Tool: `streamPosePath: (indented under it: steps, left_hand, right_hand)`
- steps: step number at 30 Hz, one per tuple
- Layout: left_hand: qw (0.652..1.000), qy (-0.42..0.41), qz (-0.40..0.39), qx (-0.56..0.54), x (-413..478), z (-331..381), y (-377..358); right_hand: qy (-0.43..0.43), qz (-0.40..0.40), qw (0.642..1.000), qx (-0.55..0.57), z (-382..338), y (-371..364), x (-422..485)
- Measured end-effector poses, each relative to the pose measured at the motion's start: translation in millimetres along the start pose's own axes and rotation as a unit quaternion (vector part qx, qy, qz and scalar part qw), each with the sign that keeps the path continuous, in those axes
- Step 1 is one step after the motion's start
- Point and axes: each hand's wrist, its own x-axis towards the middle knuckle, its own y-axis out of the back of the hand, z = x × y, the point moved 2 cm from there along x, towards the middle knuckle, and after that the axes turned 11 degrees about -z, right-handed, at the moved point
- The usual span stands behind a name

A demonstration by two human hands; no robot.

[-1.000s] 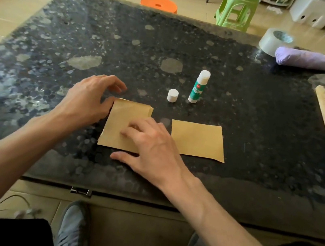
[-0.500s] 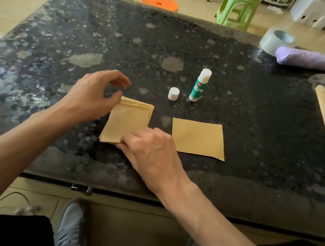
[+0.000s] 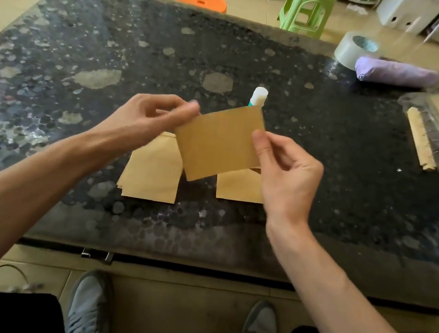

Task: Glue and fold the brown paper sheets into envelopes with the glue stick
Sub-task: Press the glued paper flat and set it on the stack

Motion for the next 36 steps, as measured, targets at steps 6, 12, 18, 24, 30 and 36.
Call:
streamPosePath:
  steps: [6,12,18,24,30,36]
  left_hand:
    - [0.996,0.011,-0.03,-0.084,19,-6,-37]
    - [0.995,0.058,0.033,-0.075,32,-11,-56]
    - [0.998,0.043,0.013,-0.038,36,-13,-64]
    - [0.998,0.031,0.052,0.034,37,-19,-56]
    - [0.99,0.011,0.084,0.114,34,-29,-45]
    - [0.979,-0.036,0.091,0.177,32,-31,-43]
  right_hand:
    - [-0.097,0.044,0.994,0.033,8,34,-1]
    - [-0.174,-0.015,0.981,-0.083,25,62,7]
    - [-0.212,-0.025,0.972,-0.1,39,84,6]
    - [-0.22,-0.03,0.97,-0.104,41,83,7]
    - [-0.228,-0.029,0.967,-0.109,41,74,12]
    - [-0.216,-0.029,0.964,-0.153,42,69,12]
